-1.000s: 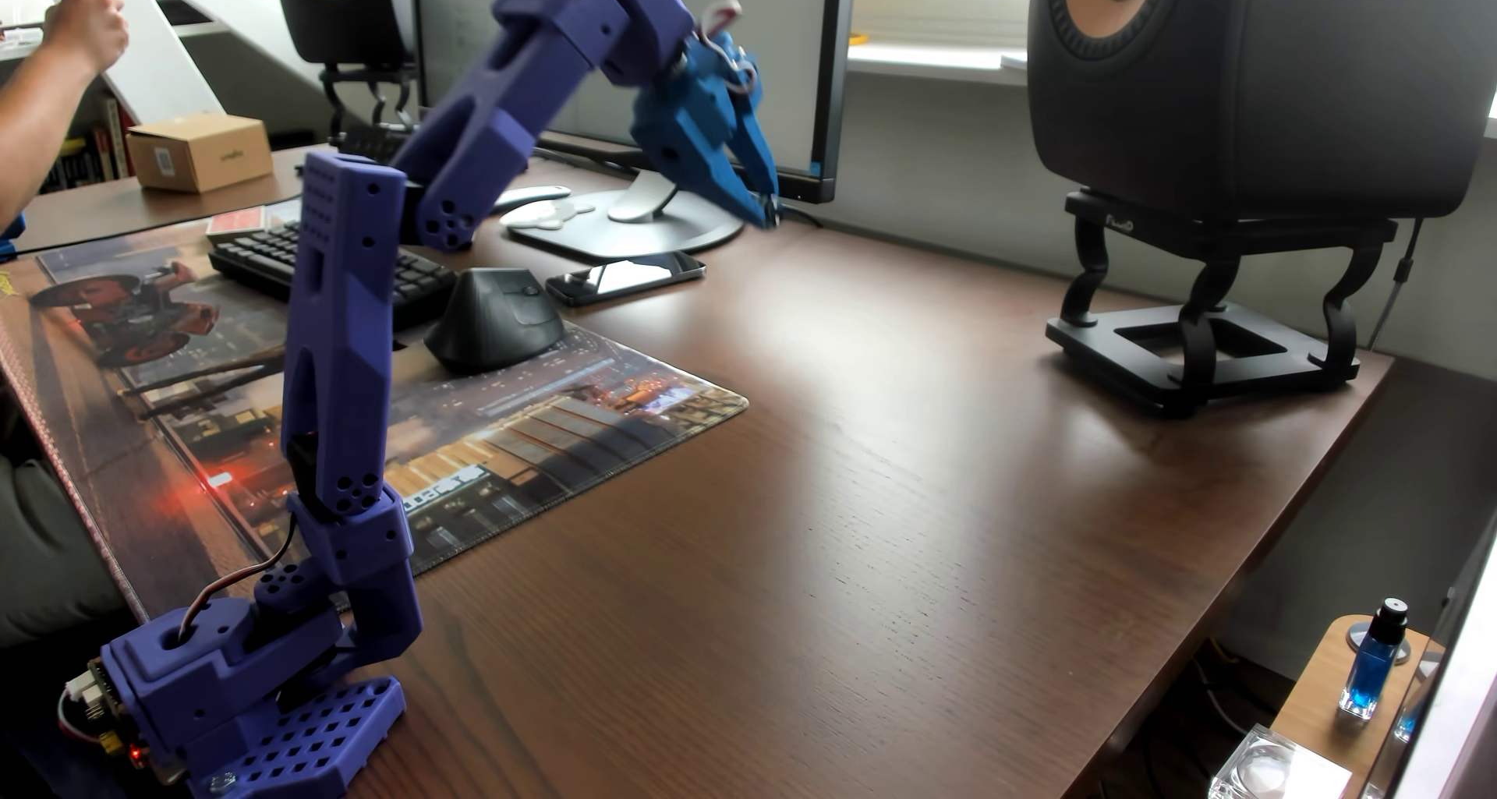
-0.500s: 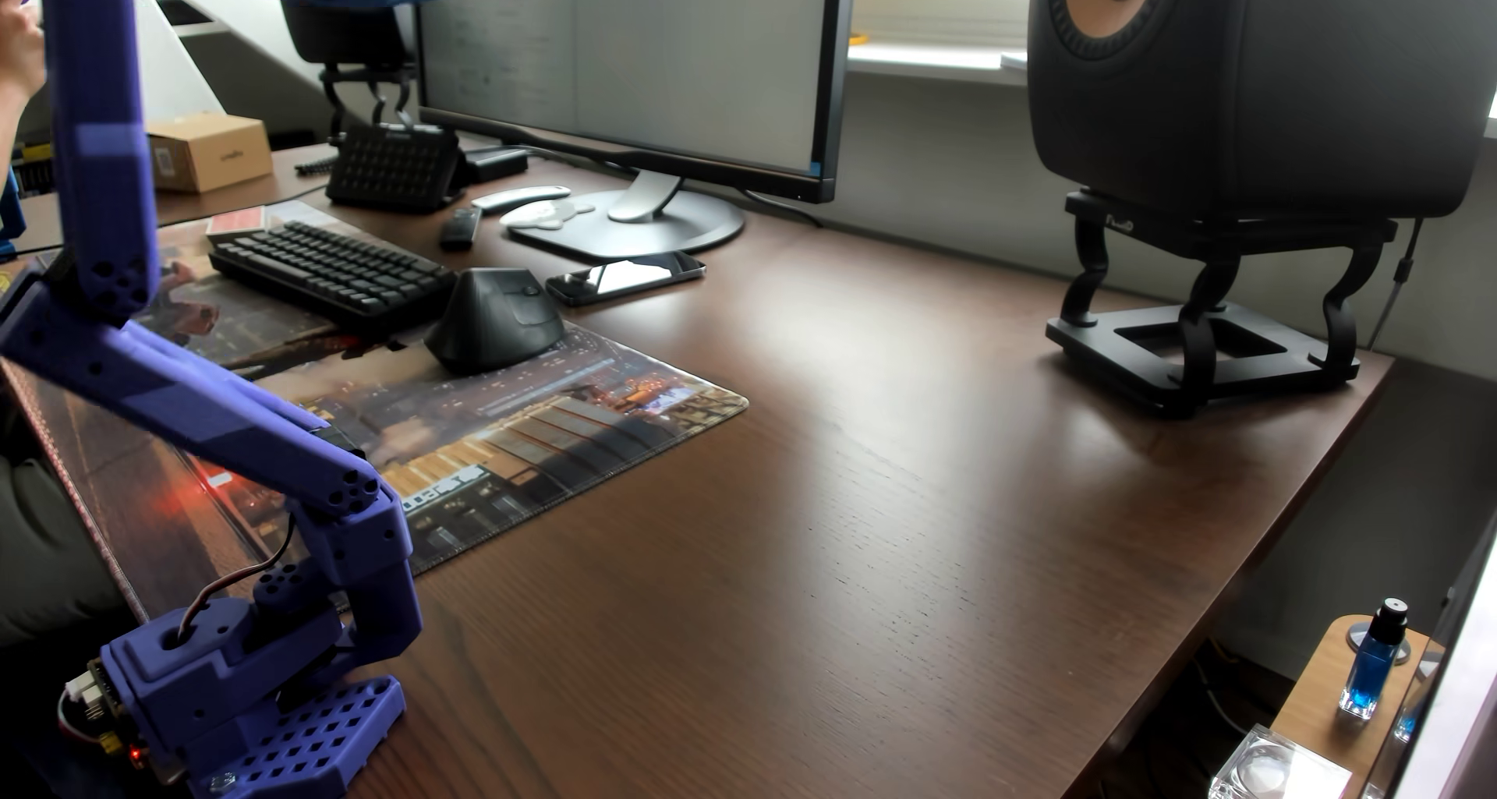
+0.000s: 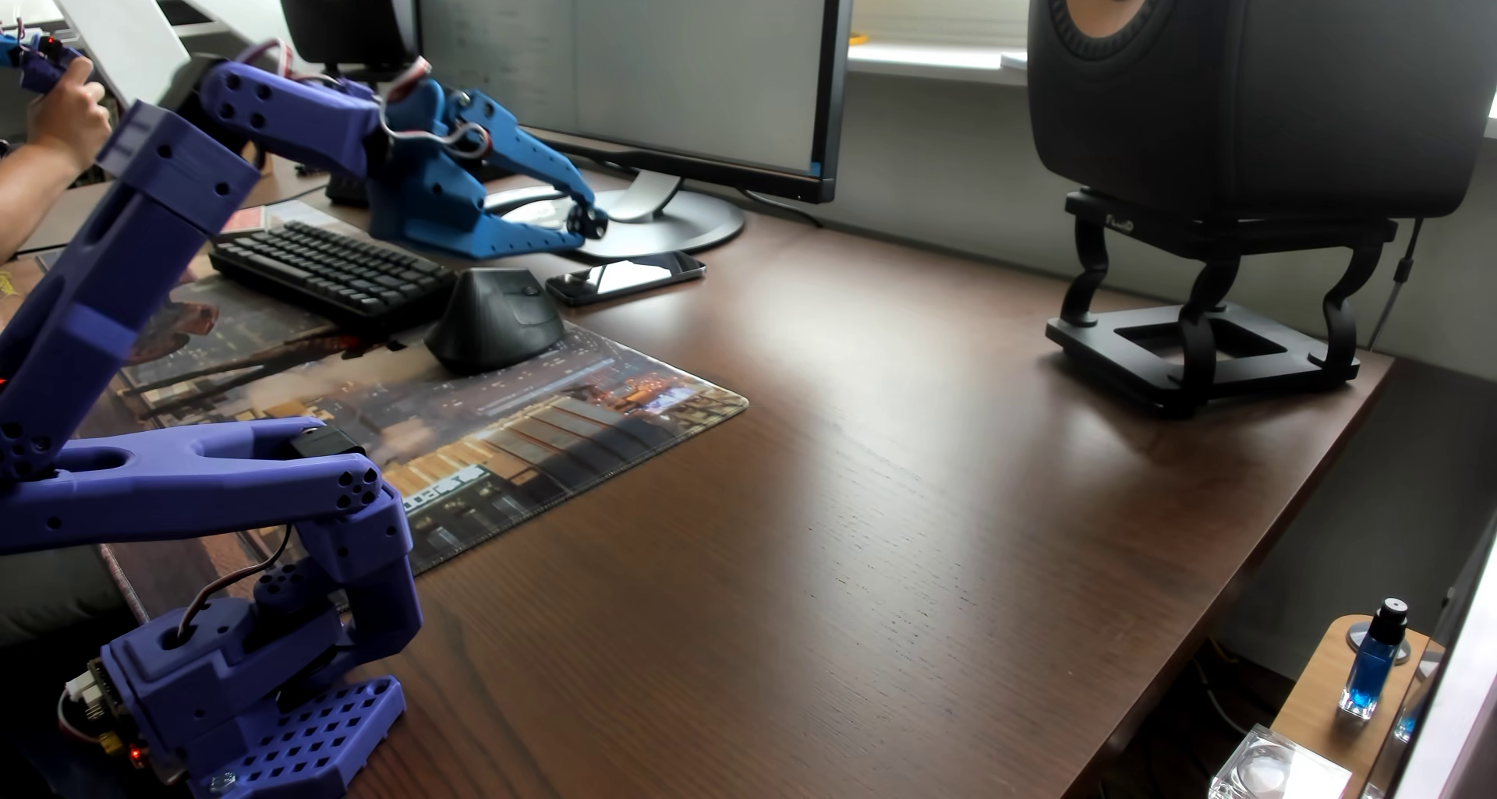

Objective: Grab the blue dice

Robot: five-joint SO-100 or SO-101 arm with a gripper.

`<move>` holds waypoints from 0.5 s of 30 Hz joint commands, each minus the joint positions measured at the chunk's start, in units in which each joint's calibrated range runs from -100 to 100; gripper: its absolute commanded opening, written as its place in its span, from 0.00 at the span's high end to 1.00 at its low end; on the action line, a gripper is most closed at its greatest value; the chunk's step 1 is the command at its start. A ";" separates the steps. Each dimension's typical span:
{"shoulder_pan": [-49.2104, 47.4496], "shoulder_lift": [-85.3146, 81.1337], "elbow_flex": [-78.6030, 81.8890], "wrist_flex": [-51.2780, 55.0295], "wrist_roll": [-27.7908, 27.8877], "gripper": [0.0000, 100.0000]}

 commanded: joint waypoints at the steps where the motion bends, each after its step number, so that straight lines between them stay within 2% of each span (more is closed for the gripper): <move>1: -0.27 -1.05 10.60 -12.55 -1.00 0.98; 5: -0.35 -0.54 16.48 -18.19 -1.00 0.98; 15: -2.15 -1.05 21.63 -19.82 -1.00 0.98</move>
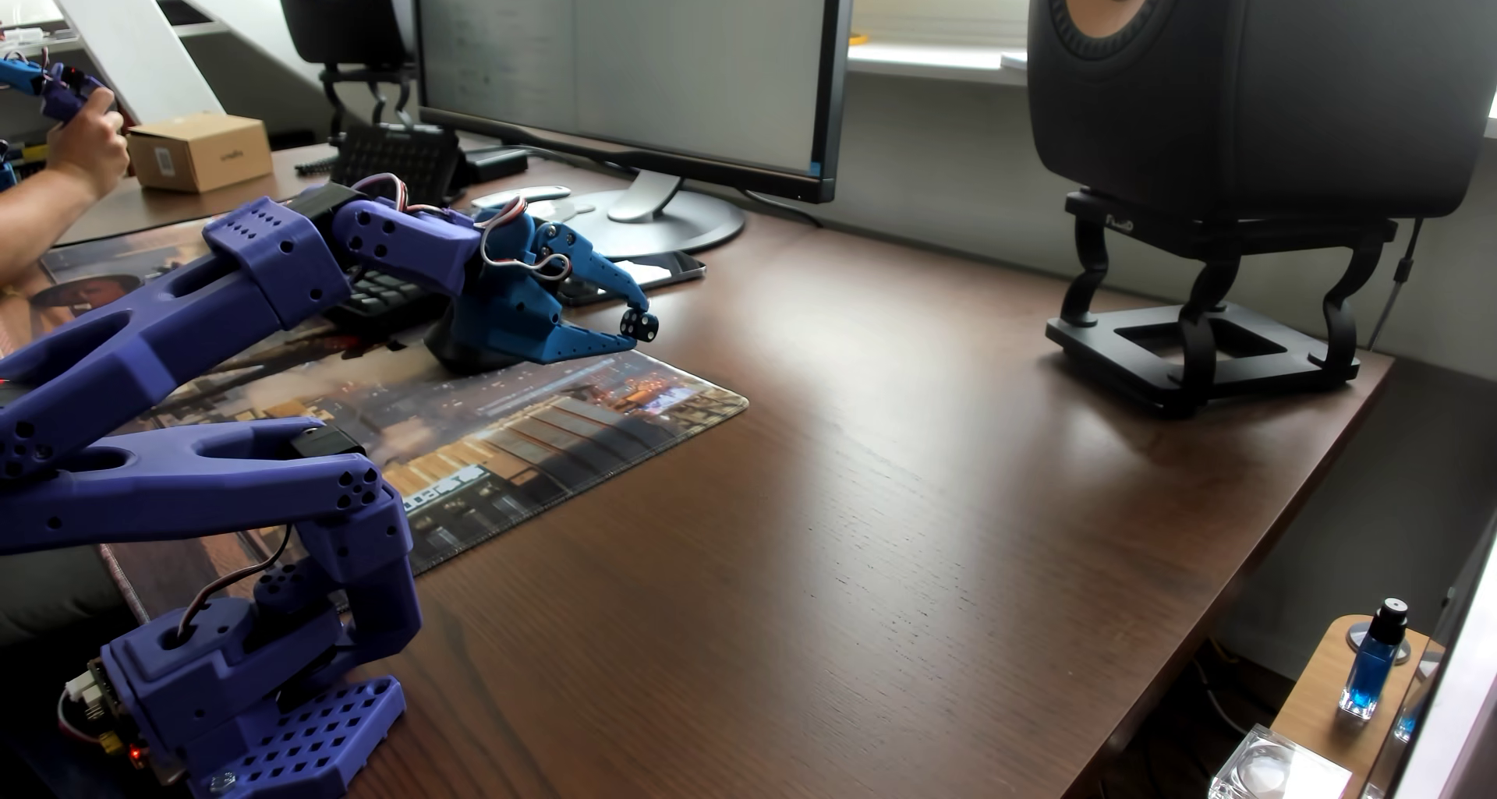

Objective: Grab the blue dice

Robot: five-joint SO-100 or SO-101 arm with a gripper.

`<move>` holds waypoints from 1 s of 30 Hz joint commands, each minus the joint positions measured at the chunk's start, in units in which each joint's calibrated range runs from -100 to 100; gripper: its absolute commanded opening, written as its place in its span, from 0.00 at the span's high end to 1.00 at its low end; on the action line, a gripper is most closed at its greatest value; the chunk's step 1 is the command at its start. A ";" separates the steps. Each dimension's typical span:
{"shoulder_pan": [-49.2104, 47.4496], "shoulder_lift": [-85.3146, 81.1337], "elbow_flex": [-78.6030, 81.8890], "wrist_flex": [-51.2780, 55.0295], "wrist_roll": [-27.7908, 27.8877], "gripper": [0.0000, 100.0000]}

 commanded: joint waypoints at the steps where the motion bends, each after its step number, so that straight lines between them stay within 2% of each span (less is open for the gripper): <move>1: -1.75 -0.79 -0.44 -1.48 -0.27 0.98; 7: -1.42 -0.79 0.55 -1.90 -0.85 0.98; 15: 0.46 -0.13 2.54 -7.46 -0.95 0.98; 30: -1.42 -0.88 1.91 -4.47 -1.74 0.98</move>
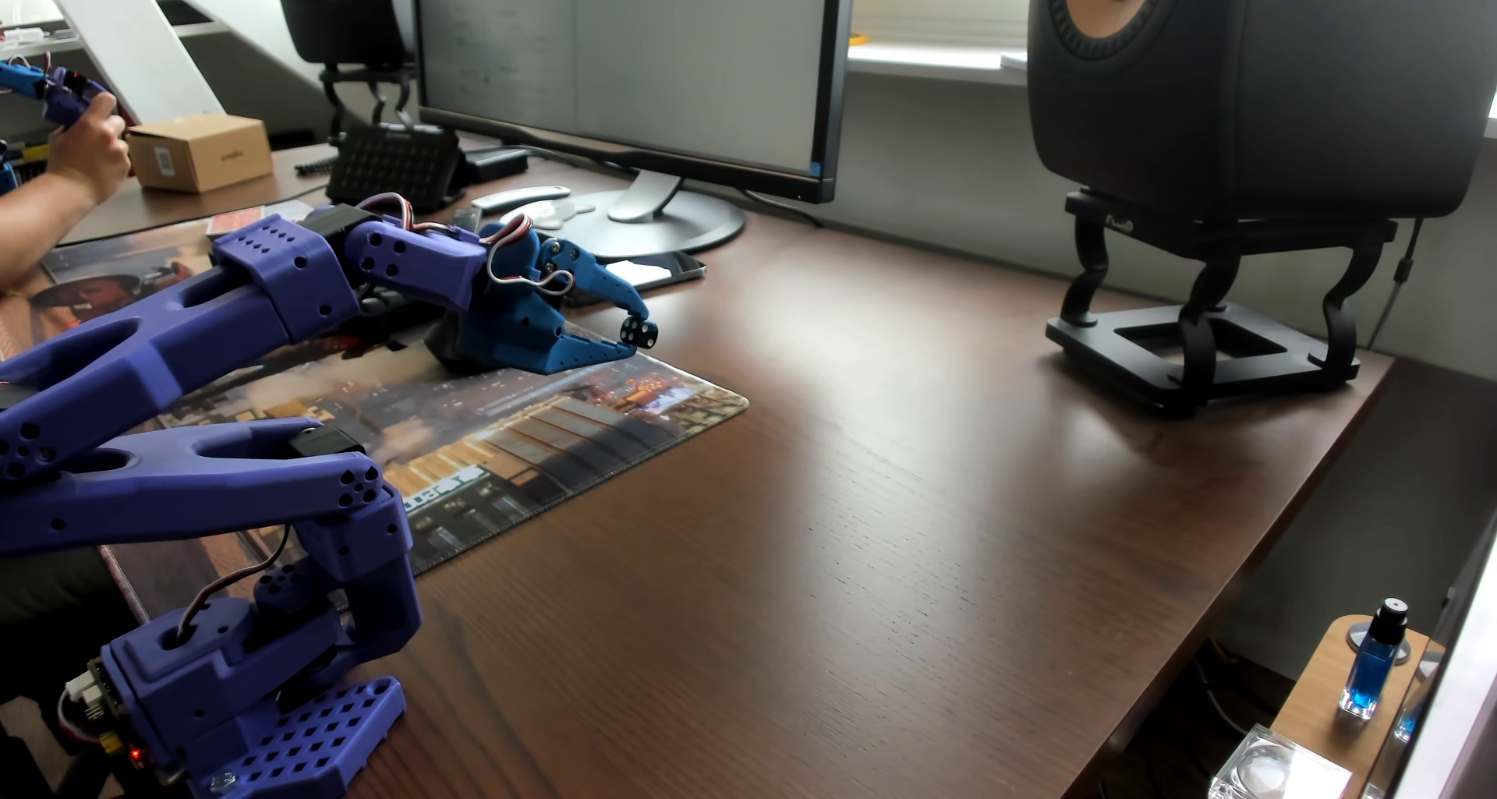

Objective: Grab the blue dice

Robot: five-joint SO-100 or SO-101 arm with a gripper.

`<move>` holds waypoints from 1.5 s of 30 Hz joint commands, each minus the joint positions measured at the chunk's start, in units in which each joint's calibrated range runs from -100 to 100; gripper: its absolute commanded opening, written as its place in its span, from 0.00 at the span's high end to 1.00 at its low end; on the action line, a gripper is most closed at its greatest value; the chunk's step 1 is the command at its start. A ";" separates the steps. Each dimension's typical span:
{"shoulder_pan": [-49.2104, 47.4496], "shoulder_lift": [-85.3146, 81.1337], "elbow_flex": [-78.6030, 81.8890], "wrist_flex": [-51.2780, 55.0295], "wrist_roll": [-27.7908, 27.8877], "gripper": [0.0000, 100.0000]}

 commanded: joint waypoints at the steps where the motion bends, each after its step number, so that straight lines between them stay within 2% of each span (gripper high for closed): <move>1: -0.28 -0.88 -1.77 0.14 -0.17 0.97; 7: 0.29 -0.88 -1.86 0.14 -0.02 0.83; 10: 0.29 -0.88 -1.86 0.14 0.09 0.79; 45: 0.29 -0.88 -1.50 0.14 -0.02 0.78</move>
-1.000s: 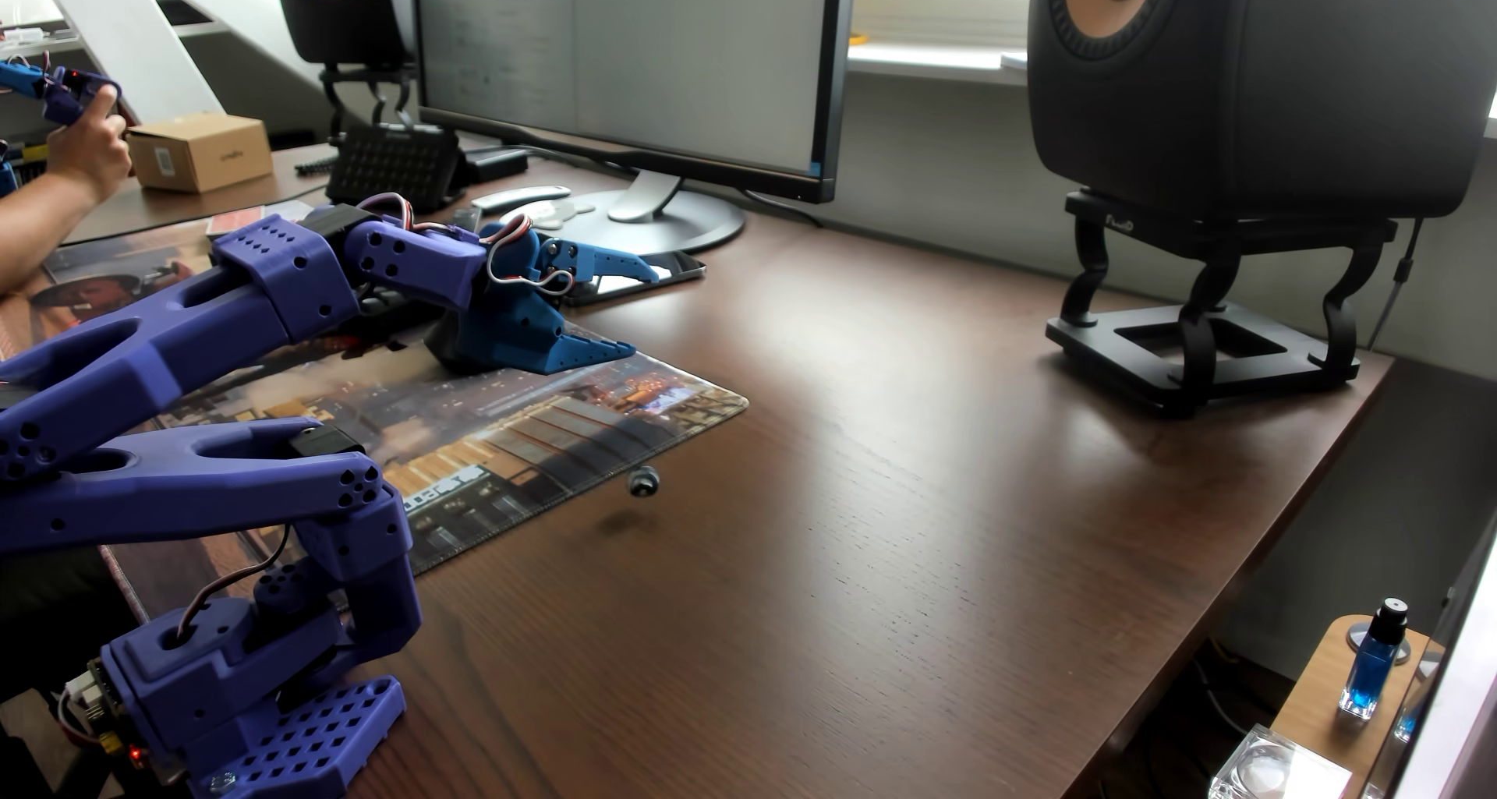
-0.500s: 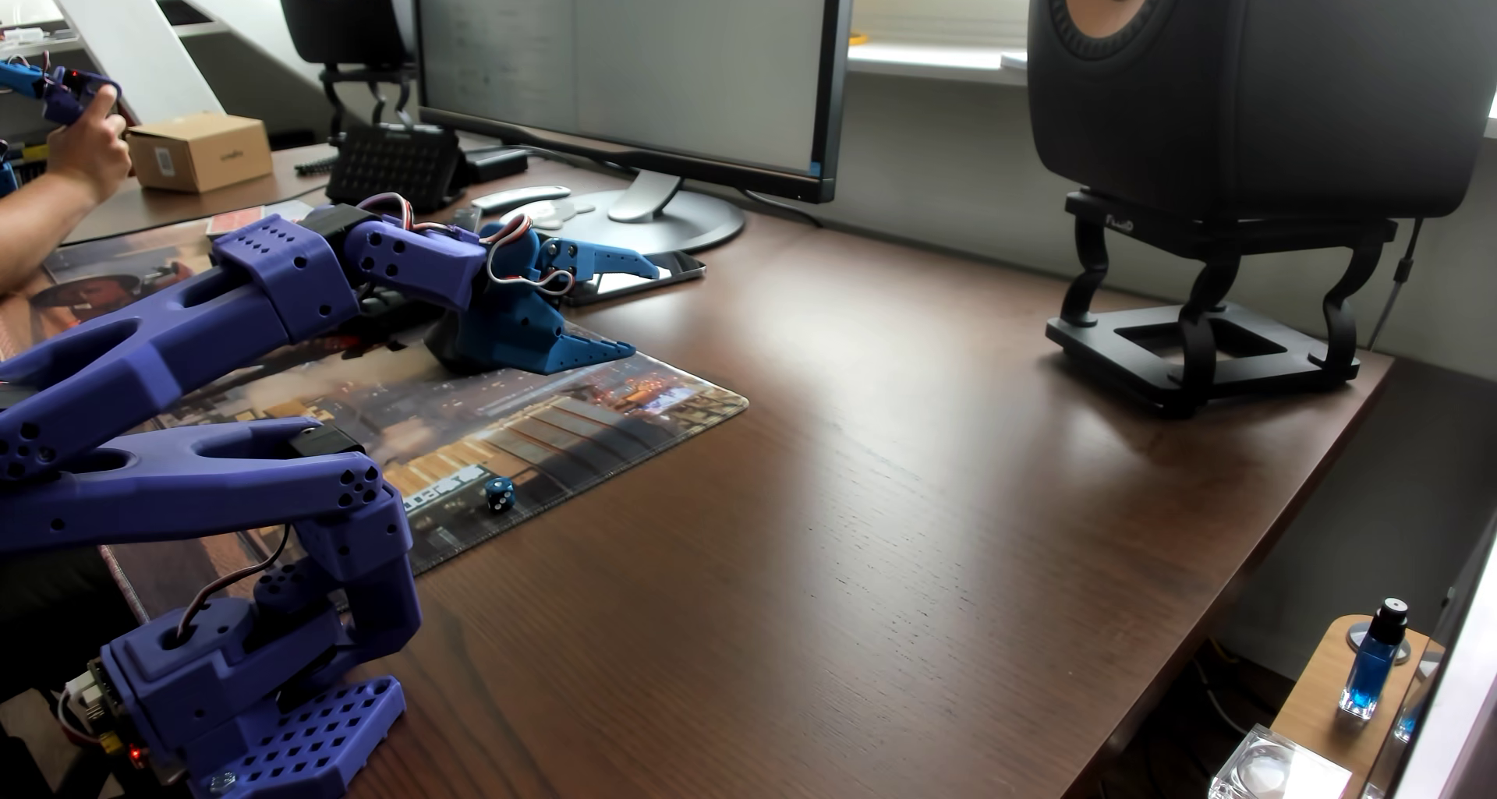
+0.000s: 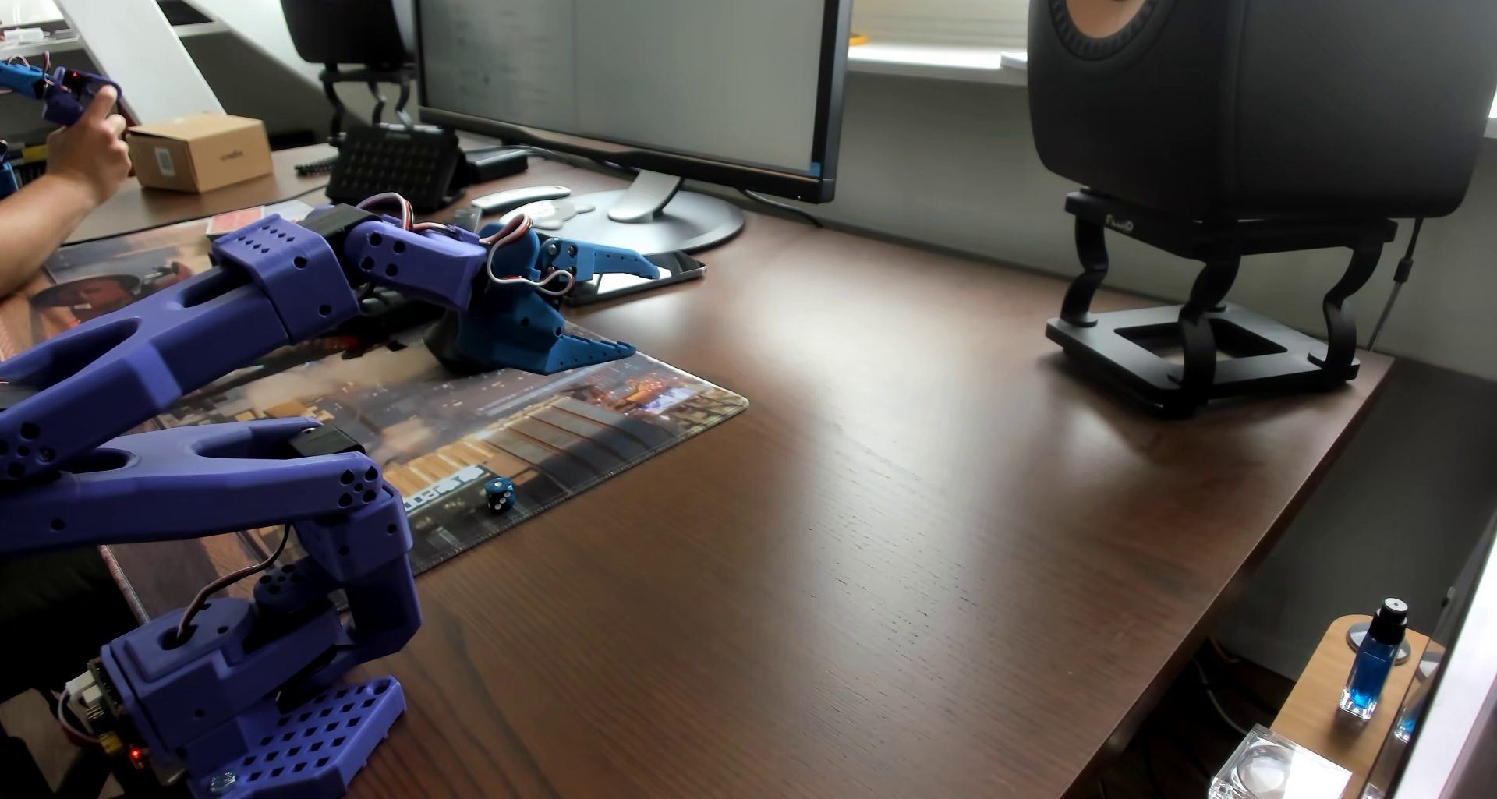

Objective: Grab the blue dice

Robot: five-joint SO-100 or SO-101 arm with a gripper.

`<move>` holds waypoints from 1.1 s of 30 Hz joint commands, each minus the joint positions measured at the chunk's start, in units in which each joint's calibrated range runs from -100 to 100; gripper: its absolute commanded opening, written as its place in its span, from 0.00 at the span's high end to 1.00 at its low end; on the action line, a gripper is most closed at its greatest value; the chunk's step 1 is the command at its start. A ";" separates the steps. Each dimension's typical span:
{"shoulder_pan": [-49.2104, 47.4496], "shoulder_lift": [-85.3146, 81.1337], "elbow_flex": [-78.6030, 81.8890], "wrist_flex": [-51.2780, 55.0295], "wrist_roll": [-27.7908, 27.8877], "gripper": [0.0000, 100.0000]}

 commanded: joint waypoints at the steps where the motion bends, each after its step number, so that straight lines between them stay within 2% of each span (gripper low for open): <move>1: 0.29 -0.88 -1.41 0.14 -0.02 0.78; 5: 0.29 -0.88 -1.23 0.14 0.25 0.81; 11: 0.62 -0.88 -1.14 0.39 0.30 0.99; 18: -3.14 -0.96 -1.14 9.80 -0.23 0.99; 23: -5.03 -0.96 0.04 14.67 -4.64 0.99; 27: -9.20 -1.30 6.37 13.99 -4.85 0.99; 33: -9.12 -11.34 16.13 9.12 -4.91 0.99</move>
